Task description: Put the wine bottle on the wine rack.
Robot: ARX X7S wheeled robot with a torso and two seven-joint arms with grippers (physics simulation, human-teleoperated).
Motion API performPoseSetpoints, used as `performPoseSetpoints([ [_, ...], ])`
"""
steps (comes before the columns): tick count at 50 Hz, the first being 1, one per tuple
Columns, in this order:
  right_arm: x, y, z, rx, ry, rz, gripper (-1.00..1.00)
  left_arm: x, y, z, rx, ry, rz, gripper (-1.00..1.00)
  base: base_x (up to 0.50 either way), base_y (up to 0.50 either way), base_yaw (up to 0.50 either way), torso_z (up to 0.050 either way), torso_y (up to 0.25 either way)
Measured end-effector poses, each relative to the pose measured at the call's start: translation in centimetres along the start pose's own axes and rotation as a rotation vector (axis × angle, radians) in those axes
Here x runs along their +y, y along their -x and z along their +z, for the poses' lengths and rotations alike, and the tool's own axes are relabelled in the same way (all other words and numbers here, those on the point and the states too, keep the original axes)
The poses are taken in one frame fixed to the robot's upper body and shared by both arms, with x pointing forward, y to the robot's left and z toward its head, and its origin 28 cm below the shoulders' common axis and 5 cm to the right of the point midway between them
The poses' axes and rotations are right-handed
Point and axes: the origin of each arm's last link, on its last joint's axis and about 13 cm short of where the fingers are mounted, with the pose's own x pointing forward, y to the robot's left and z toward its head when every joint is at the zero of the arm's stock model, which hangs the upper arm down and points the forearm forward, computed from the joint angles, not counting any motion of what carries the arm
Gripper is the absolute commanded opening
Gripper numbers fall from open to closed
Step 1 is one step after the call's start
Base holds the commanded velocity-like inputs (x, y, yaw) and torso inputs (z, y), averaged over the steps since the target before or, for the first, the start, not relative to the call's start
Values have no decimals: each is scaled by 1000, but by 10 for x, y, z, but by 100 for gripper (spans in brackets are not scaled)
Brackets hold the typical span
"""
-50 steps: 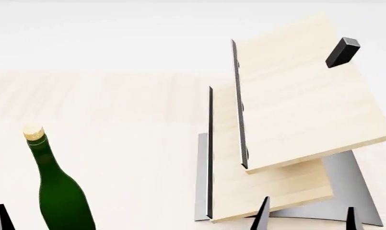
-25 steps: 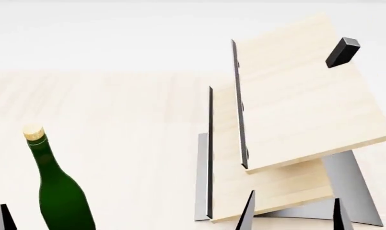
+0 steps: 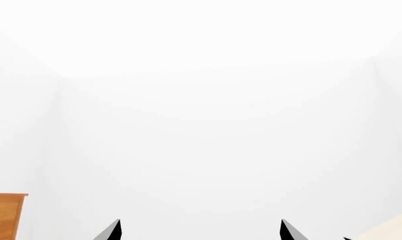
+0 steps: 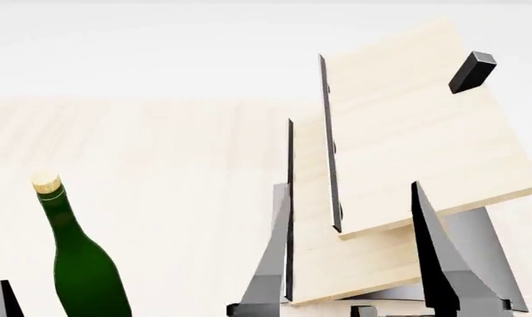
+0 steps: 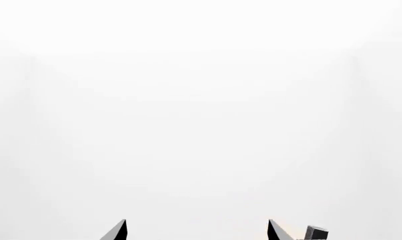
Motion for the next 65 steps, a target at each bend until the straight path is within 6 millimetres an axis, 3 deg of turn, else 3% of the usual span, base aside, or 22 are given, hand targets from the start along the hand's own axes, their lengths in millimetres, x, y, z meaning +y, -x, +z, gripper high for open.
performPoseSetpoints([
  [24, 4, -81, 31, 20, 134, 168, 100, 2, -1, 1, -5, -2, 11, 100, 0, 0, 0, 0, 0],
  [33, 3, -105, 37, 145, 133, 297, 100, 2, -1, 2, -6, -1, 13, 100, 0, 0, 0, 0, 0],
  [48, 2, -120, 38, 401, 2, 617, 100, 2, -1, 1, -6, -1, 16, 100, 0, 0, 0, 0, 0],
  [65, 6, -138, 39, 659, -290, 820, 100, 2, -1, 0, -5, -4, 18, 100, 0, 0, 0, 0, 0],
])
